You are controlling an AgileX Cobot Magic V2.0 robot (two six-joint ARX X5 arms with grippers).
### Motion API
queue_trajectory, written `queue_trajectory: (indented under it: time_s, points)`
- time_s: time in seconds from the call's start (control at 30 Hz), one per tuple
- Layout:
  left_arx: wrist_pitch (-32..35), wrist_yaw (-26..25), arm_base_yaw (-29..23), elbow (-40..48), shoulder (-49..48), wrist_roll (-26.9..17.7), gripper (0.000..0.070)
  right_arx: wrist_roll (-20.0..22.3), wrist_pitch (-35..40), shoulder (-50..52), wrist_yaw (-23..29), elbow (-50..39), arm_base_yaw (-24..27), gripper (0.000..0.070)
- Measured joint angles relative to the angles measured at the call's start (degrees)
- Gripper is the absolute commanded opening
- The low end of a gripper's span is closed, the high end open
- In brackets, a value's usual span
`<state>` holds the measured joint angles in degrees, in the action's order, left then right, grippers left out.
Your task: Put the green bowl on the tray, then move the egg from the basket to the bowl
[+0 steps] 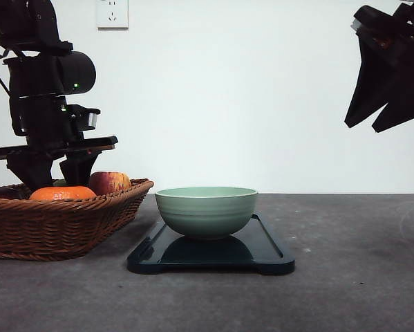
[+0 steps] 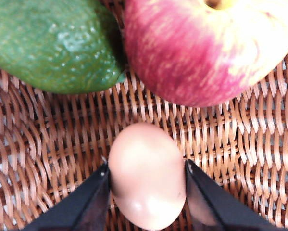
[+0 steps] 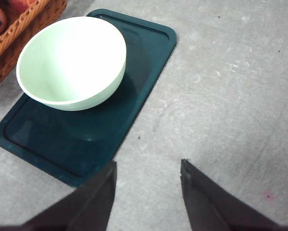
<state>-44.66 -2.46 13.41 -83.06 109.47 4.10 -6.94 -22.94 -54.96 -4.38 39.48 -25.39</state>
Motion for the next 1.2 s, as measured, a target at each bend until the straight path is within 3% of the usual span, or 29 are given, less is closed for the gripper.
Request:
queue_trajectory:
  time_s: [0.3,0.73,1.1,1.2]
  points:
    - [-0.72,0.0,0.0,-0.05,-1.11,0.0,0.0106,0.0,0.0,0.0,0.0,0.0,0.0,0.0262]
    - [-0.95,-0.61,0.48,-0.07,-13.22,0.98,0.0106,0.0,-0.02,0.0,0.0,0.0,0.0,0.0262]
    - [6.58,-11.93,6.03,-0.14,-18.41,5.18,0.0106,0.02,0.0,0.0,0.0,0.0,0.0,0.0262]
    - [8.15,-12.69,8.46,-0.14,-18.4,6.57,0.0106,0.0,0.0,0.0,0.0,0.0,0.0,0.0262]
